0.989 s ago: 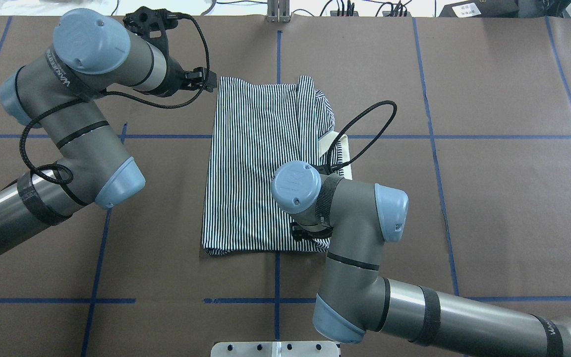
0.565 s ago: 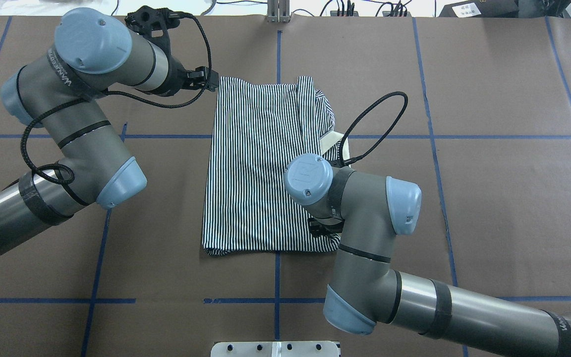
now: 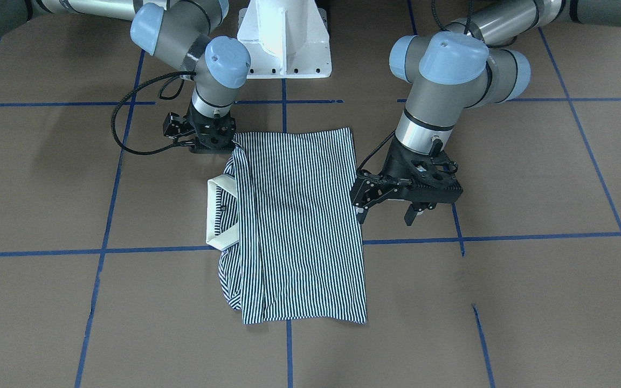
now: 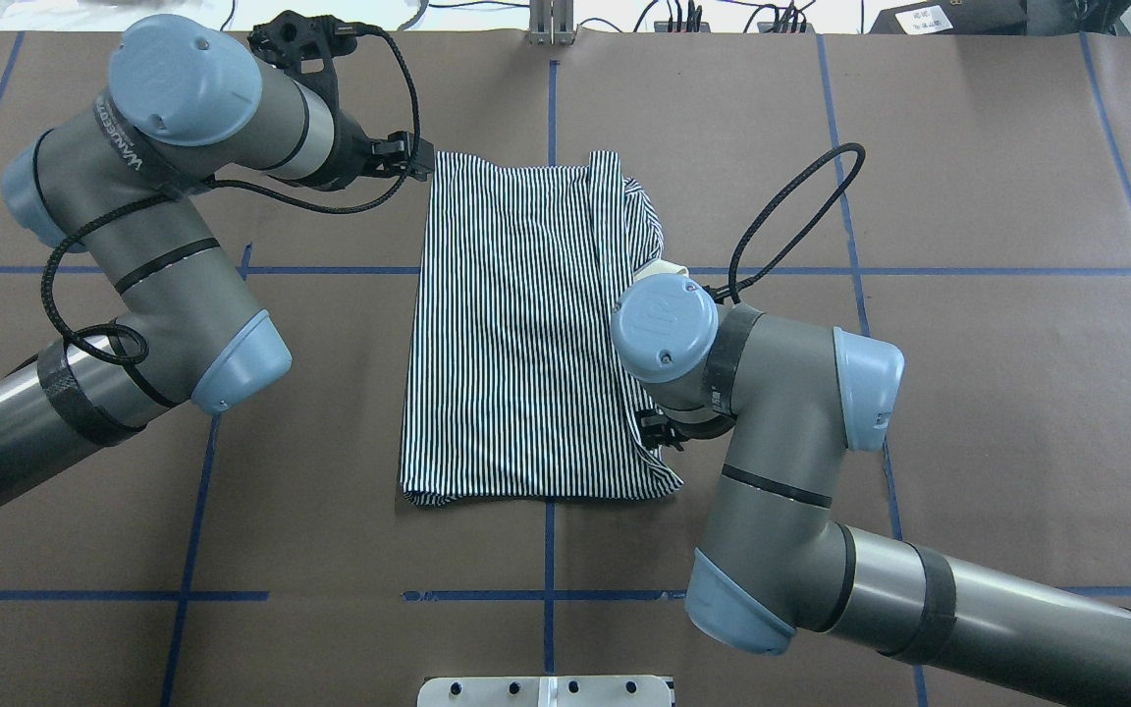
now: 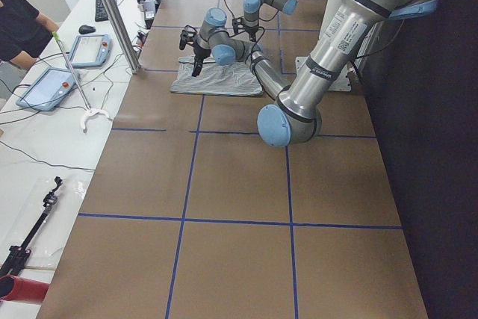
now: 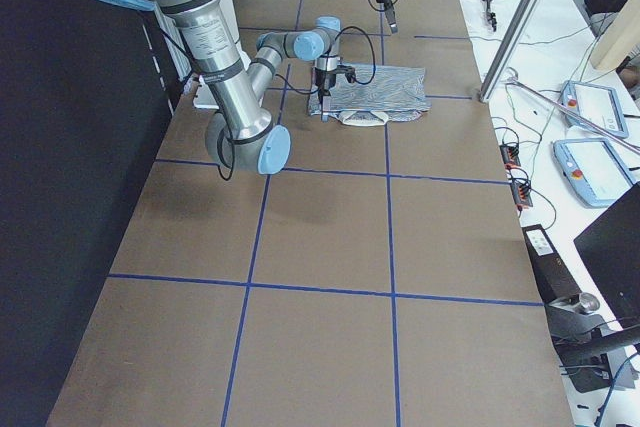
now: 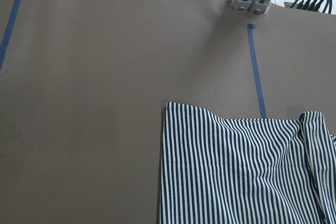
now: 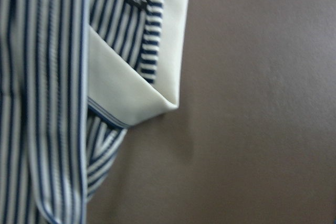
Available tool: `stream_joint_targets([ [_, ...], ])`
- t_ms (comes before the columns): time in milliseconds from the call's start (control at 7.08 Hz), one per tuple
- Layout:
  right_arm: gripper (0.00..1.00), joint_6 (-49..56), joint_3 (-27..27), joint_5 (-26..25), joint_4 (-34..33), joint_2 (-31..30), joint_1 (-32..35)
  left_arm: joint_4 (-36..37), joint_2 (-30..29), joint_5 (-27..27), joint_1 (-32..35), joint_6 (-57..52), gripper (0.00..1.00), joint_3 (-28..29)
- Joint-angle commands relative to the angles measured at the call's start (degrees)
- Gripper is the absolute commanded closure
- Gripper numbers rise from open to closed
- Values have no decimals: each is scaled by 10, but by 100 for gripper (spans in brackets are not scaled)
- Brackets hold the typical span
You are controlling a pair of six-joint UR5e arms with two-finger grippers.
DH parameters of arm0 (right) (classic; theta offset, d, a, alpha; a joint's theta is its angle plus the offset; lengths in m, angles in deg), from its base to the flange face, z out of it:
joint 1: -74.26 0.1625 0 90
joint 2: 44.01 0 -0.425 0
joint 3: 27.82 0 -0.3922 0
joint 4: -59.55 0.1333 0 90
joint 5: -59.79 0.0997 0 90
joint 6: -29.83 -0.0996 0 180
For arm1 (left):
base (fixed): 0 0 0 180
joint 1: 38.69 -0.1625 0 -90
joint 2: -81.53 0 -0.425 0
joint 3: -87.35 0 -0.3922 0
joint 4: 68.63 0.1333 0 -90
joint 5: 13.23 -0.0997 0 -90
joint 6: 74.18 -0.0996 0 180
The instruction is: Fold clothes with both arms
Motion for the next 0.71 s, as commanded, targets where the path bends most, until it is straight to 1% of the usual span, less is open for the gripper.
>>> stream_joint_targets([
  [0,0,0,-89,-2,61,72,6,0,2,0,1,0,0,-4],
  [141,0,1,-122,3,61,91,-1,0,2,0,1,-1,0,-3],
  [424,0,21,-125,6,49,84,-5,0,2,0,2,-1,0,-4],
  [565,0,28,-125,6,26,83,-8,0,0,0,2,1,0,-4],
])
